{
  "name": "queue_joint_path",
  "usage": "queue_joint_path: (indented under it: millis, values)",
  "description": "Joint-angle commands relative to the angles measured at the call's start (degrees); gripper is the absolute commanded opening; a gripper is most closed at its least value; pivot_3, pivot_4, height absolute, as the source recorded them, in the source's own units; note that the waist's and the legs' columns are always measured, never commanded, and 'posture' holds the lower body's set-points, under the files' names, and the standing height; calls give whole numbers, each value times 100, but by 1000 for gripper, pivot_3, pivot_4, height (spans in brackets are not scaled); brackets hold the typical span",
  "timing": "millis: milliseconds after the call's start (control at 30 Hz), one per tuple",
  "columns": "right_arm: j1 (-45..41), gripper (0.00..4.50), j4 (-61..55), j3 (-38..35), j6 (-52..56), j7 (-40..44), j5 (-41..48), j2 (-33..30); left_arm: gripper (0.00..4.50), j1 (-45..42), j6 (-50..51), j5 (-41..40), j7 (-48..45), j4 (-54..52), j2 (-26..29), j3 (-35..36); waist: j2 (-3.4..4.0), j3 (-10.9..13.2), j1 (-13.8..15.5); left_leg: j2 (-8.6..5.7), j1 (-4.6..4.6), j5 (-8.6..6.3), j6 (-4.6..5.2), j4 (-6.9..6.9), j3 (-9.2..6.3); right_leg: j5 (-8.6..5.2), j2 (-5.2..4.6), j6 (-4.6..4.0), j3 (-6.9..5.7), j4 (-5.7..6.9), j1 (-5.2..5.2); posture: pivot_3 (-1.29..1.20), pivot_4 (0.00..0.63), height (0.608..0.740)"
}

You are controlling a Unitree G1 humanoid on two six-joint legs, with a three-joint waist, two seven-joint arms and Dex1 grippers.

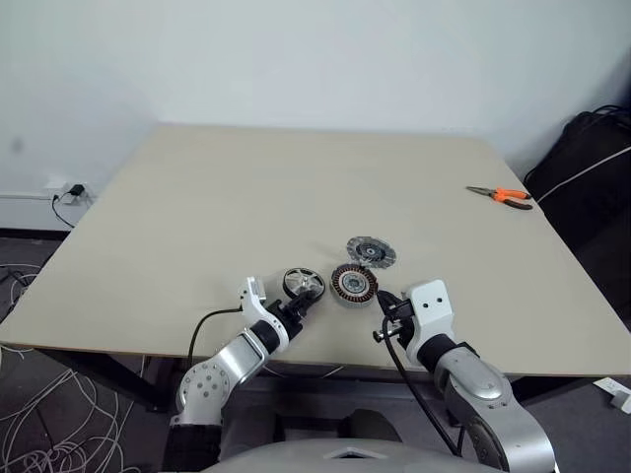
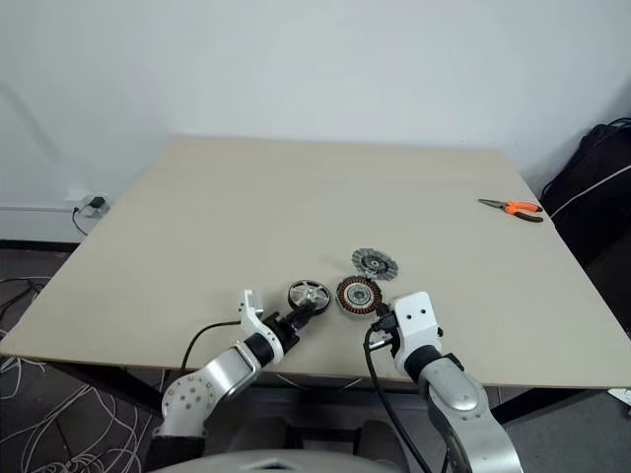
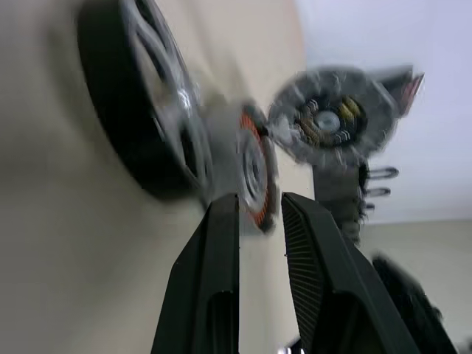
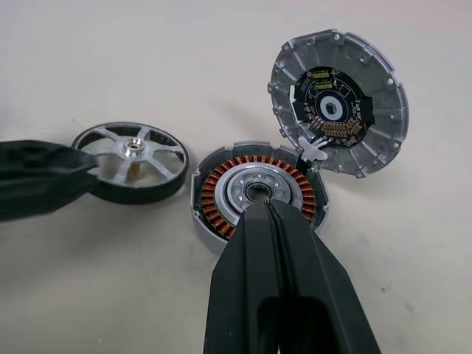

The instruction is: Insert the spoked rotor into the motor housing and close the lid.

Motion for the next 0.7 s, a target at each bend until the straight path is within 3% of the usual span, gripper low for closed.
queue_joint_path:
  millis: [33,133,300,433,700]
  values:
    - [-87,0,-230,-111,-29,-1,43,-16,930,8,-363,-27,-579,-702,-142,15,8,-1,2,0,0,0,0,0,0,0,-2,0,0,0,0,0,0,740]
    - [-155,0,-164,-77,-16,32,49,-34,1561,69,-651,75,-579,-755,-149,250,15,-5,-3,1,3,-1,0,-3,0,-1,-6,1,0,1,1,0,0,740]
    - [-278,0,-63,-11,-1,76,53,-24,3221,19,-1165,557,70,-521,-265,642,13,-1,3,1,2,-1,0,-4,0,-3,-3,6,-1,0,-3,0,0,740]
    - [-351,0,17,31,7,90,36,-24,4492,1,-917,503,746,-269,-411,730,6,2,20,-1,-1,-1,0,-4,1,-1,-2,3,-2,-4,-2,0,0,740]
    - [-329,0,1,26,11,52,30,3,4492,8,-245,-280,1223,24,-656,627,-2,7,19,-1,-3,-2,2,-3,0,-1,-3,5,-6,-4,-3,0,0,740]
